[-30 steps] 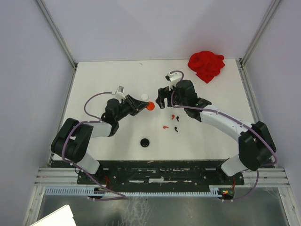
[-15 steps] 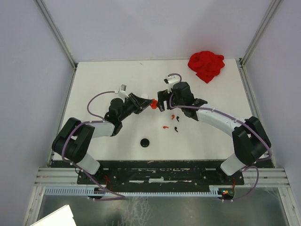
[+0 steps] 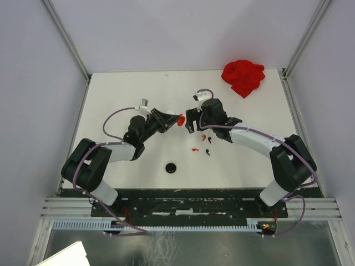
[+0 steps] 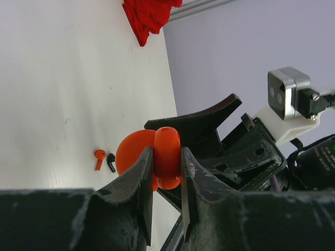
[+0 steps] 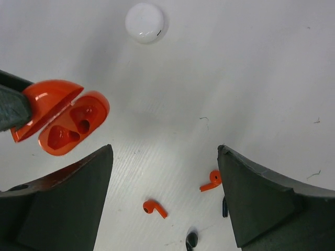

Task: Insert the wireless bluetooth earbuds into the charging case
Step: Open the charging case, then pick up the earbud from the center of the board.

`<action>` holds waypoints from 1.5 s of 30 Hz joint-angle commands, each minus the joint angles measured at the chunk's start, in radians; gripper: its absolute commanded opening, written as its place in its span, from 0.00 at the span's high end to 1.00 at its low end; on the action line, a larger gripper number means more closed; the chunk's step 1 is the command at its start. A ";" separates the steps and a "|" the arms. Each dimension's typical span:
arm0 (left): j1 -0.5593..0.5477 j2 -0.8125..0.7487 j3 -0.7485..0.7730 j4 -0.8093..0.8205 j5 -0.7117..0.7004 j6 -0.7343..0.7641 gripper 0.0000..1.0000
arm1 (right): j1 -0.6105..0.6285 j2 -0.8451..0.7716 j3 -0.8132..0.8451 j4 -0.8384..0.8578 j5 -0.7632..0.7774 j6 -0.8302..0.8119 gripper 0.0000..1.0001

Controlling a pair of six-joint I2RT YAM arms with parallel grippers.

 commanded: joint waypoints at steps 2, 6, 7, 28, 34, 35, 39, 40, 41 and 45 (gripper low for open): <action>0.056 -0.004 0.023 0.029 -0.078 -0.063 0.97 | 0.000 -0.047 -0.001 -0.059 0.012 -0.024 0.13; 0.135 0.016 0.033 0.050 -0.072 -0.132 0.97 | 0.003 -0.019 0.055 -0.206 -0.035 -0.059 0.19; 0.160 0.023 0.031 0.069 -0.068 -0.155 0.97 | 0.005 -0.011 0.063 -0.238 -0.045 -0.070 0.20; 0.266 0.156 -0.052 0.366 0.083 -0.304 0.97 | 0.170 0.155 0.190 -0.529 0.061 -0.275 0.46; 0.288 0.173 -0.063 0.382 0.092 -0.313 0.97 | 0.183 0.212 0.231 -0.541 0.081 -0.296 0.47; 0.291 0.176 -0.064 0.388 0.095 -0.315 0.97 | 0.185 0.219 0.236 -0.544 0.082 -0.302 0.48; 0.298 0.190 -0.068 0.409 0.101 -0.327 0.97 | 0.185 0.245 0.255 -0.556 0.096 -0.314 0.49; 0.300 0.194 -0.068 0.412 0.102 -0.330 0.97 | 0.185 0.249 0.256 -0.556 0.097 -0.316 0.49; 0.301 0.197 -0.068 0.417 0.104 -0.332 0.97 | 0.185 0.254 0.258 -0.555 0.101 -0.318 0.49; 0.304 0.207 -0.067 0.428 0.108 -0.339 0.97 | 0.185 0.269 0.265 -0.559 0.106 -0.322 0.50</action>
